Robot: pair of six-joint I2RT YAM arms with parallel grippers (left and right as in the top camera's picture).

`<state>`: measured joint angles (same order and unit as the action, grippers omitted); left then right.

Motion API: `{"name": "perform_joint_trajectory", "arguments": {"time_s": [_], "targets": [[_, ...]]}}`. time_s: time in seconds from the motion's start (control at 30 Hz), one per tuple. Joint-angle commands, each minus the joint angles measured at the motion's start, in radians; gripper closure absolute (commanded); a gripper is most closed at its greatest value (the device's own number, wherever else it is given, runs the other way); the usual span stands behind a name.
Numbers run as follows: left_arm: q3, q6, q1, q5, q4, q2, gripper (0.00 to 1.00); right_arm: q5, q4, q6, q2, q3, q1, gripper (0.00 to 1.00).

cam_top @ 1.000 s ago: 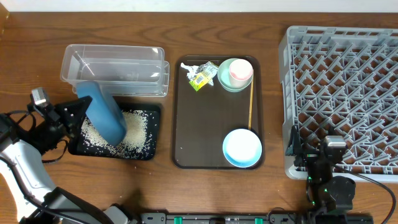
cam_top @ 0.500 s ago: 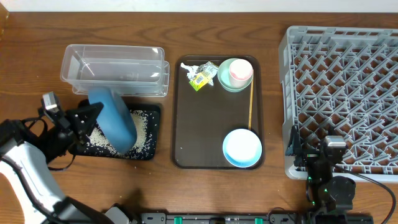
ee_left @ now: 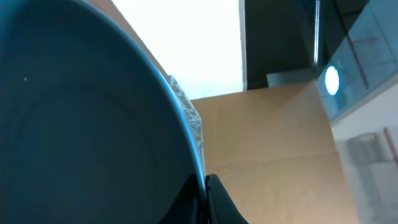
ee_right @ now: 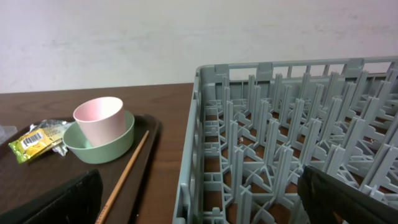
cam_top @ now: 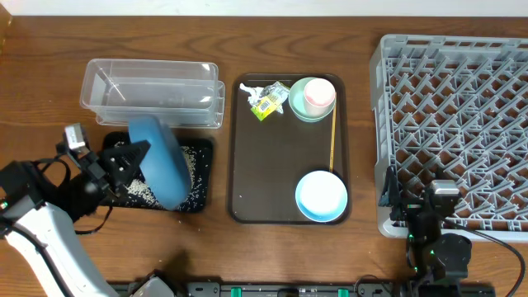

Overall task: Sort waste into correct bins and load items into the dishwasher rack
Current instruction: 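Tip the blue bowl to pour rice onto the black tray, then carry the emptied blue bowl back to the brown tray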

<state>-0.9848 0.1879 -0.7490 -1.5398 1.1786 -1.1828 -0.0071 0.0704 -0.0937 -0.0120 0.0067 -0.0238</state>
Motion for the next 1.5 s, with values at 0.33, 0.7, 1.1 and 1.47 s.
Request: {"name": "perform_joint_trajectory", "arguments": {"time_s": [0.33,0.7,1.1,1.47], "targets": [[-0.112,-0.516,0.401,0.367,-0.313,0.225,0.94,0.003,0.005,0.013,0.005,-0.001,-0.008,0.01],[-0.114,-0.721,1.214,1.257,-0.527,0.163,0.93,0.003,0.005,0.013,0.005,-0.001,-0.008,0.01],[-0.114,-0.694,1.493,1.604,-0.84,-0.251,0.94,0.003,0.005,0.013,0.005,-0.001,-0.008,0.01],[-0.113,-0.695,1.52,1.599,-0.892,-0.459,0.94,0.003,0.005,0.013,0.005,-0.001,-0.008,0.01]]}}
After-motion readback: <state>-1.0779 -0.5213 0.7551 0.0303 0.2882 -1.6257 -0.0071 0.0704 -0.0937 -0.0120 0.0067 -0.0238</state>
